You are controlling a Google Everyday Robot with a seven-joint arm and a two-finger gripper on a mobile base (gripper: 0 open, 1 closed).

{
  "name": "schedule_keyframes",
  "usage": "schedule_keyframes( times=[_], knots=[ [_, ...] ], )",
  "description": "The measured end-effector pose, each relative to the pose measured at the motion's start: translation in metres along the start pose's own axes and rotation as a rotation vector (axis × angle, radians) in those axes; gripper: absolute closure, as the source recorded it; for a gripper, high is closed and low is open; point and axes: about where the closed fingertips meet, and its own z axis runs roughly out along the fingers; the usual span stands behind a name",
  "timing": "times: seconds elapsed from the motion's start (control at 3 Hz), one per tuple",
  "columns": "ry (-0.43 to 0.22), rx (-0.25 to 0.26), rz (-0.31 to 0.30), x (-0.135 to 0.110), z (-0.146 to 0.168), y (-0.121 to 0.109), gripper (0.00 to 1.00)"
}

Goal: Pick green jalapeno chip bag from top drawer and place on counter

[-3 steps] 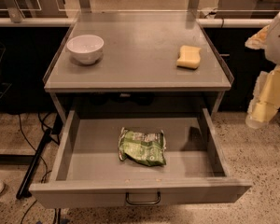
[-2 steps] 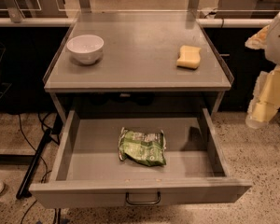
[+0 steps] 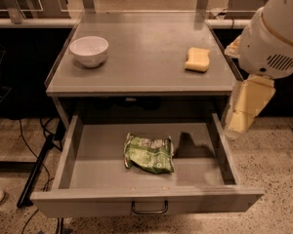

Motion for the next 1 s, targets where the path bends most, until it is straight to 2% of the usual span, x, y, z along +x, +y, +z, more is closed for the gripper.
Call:
schedule_keyframes(
  times=[0.33, 0.67, 1.0],
  knots=[
    [-0.001, -0.002, -0.002, -0.003, 0.002, 0.001, 0.00],
    [-0.010, -0.032, -0.017, -0.010, 0.014, 0.018, 0.00],
    [0.005, -0.090, -0.066, -0.049, 0.072, 0.048, 0.00]
  ],
)
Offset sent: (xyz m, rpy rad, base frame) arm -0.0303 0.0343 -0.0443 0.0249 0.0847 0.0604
